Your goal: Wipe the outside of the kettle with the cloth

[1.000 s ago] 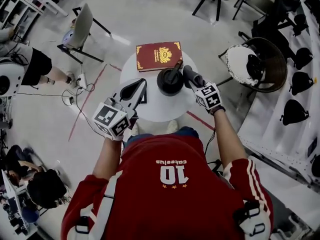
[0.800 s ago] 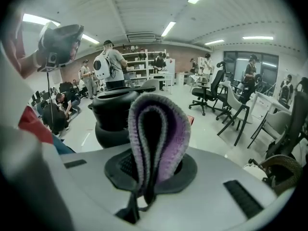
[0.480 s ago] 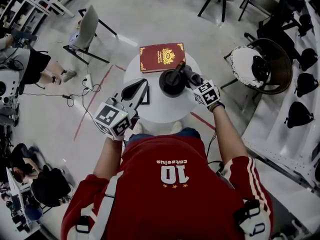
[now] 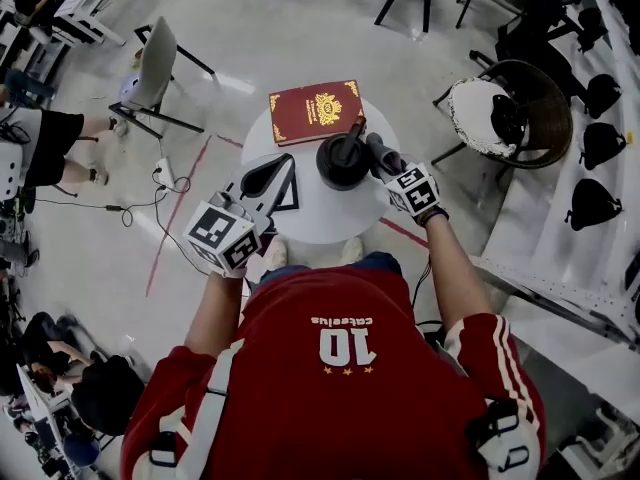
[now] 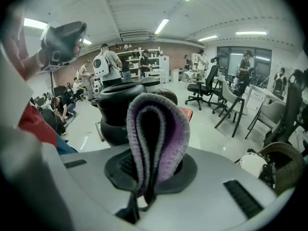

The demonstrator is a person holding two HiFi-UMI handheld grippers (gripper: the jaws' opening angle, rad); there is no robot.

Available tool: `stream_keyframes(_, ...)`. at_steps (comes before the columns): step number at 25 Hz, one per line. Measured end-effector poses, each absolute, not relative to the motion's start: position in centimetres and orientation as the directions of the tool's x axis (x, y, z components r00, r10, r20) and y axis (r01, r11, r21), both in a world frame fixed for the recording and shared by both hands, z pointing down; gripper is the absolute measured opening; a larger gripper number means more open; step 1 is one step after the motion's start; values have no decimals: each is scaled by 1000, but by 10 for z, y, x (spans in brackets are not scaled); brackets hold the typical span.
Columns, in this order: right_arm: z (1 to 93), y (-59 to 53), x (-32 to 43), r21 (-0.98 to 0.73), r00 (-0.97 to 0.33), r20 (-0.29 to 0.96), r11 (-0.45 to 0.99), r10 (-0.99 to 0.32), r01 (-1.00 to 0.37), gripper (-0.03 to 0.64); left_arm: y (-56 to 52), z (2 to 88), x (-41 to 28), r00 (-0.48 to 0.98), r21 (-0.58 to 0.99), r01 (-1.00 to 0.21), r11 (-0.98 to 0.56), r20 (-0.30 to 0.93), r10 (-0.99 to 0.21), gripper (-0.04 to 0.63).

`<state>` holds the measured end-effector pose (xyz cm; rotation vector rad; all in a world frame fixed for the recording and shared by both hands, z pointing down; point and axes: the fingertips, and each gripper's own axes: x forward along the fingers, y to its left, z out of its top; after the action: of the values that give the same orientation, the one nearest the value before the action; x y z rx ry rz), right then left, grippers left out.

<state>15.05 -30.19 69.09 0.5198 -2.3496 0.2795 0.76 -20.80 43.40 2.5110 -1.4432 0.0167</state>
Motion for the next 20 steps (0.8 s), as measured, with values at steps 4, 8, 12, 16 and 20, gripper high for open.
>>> stream_keyframes(4, 689, -291, 152, -71, -651, 686, 861, -324, -503, 43, -207, 429, -3, 547, 212, -830, -517, 120, -829, 6)
stream_keyframes(8, 687, -275, 154, -89, -629, 692, 822, -356, -563, 43, -206, 424, -9, 583, 222, -803, -553, 103, -806, 6)
stream_keyframes(12, 689, -257, 152, -104, -608, 702, 792, -370, -601, 43, -201, 423, -14, 615, 232, -778, -584, 92, -783, 6)
stream_keyframes(16, 689, -245, 151, -110, -585, 714, 764, -384, -636, 43, -197, 422, -20, 645, 243, -752, -613, 81, -760, 6)
stream_keyframes(20, 694, -235, 148, -120, -561, 726, 731, -397, -672, 43, -193, 420, -29, 669, 245, -730, -638, 70, -740, 6)
